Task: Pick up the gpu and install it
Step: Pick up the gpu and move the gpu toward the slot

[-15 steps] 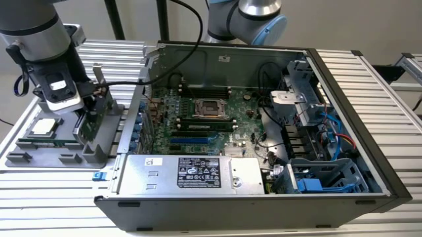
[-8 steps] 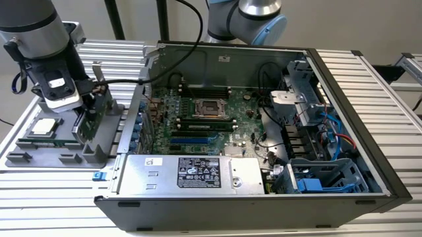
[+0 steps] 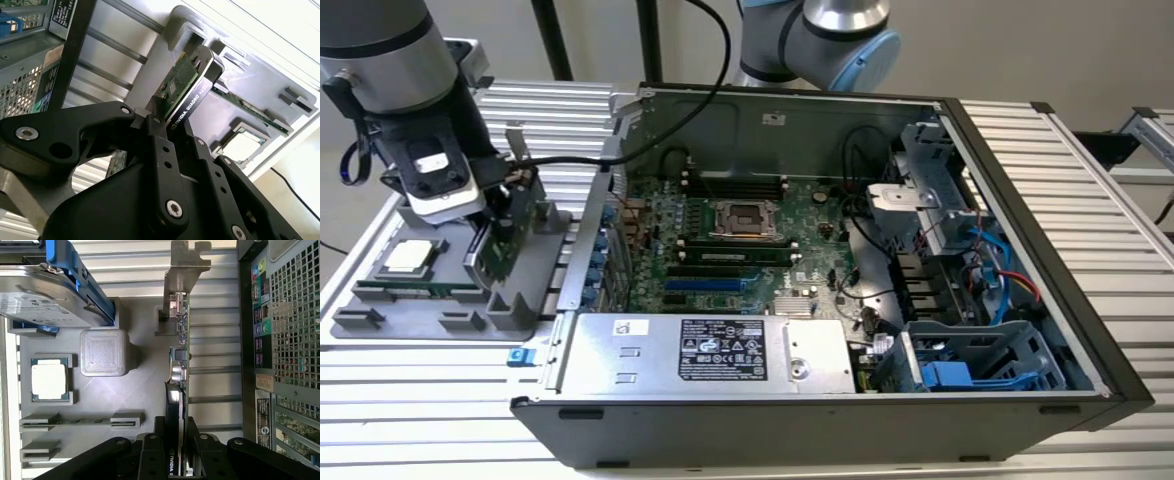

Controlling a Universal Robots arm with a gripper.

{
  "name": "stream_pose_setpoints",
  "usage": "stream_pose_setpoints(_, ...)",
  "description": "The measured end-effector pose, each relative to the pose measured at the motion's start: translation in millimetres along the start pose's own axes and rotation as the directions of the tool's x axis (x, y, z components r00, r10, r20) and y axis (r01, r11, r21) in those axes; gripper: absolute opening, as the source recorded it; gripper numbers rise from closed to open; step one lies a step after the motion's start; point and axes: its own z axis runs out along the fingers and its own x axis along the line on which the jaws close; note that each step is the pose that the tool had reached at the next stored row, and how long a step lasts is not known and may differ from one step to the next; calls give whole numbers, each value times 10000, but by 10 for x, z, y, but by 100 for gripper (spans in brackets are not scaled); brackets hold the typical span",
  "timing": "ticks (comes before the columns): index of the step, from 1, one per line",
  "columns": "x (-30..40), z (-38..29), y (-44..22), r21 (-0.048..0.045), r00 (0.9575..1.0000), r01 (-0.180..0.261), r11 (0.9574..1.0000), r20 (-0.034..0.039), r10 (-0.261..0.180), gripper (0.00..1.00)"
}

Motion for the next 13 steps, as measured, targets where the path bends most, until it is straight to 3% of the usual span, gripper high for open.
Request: stream_pose_setpoints(13,0,-34,2,1,10000,0,10000,-2,0,0)
